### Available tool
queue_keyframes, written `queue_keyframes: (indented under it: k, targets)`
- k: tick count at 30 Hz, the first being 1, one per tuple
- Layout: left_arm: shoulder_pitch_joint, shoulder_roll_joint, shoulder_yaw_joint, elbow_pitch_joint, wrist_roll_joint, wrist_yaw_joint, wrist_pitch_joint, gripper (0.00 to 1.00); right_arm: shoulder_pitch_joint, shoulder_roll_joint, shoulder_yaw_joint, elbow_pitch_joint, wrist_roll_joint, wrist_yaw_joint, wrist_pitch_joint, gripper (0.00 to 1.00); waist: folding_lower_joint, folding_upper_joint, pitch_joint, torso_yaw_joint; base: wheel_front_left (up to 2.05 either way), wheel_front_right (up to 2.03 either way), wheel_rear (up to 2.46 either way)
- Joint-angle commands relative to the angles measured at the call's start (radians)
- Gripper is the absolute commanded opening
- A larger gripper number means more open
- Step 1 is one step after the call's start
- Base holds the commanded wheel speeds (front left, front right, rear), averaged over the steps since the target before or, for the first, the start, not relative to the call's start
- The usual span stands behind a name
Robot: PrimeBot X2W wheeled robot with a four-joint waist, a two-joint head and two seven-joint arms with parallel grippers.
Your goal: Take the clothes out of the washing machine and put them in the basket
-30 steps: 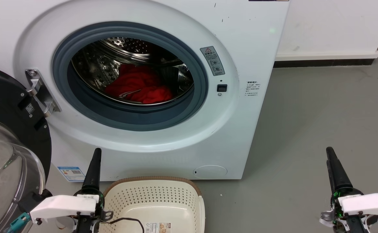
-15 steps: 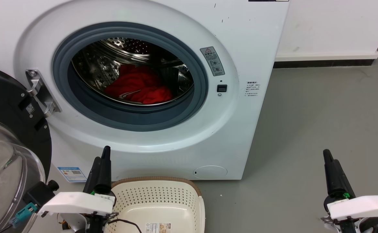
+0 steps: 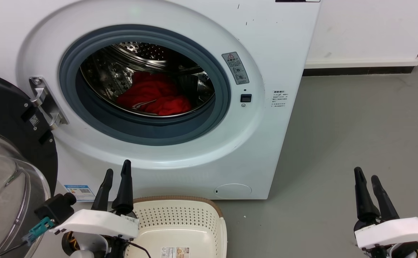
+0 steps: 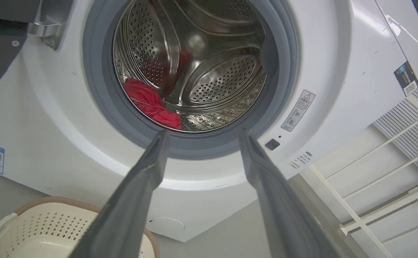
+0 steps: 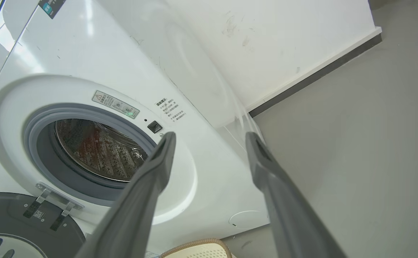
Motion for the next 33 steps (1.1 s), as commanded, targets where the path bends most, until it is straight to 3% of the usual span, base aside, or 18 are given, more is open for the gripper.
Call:
queue_keyframes:
  k: [1,33]
  targets:
    - [-0.02,0.003,-0.006,-0.014,0.043,0.002,-0.012,1.0,0.003,-0.005,-0.001,-0.02,-0.043,0.0,-0.009,1.0,0.0,0.0,0.0,0.0,0.0,0.0,0.0]
    - [-0.025,0.004,-0.038,0.002,0.387,0.026,-0.094,1.0,0.041,-0.005,0.005,-0.07,-0.404,0.0,-0.047,1.0,0.0,0.0,-0.002,0.003,0.0,0.0,0.0]
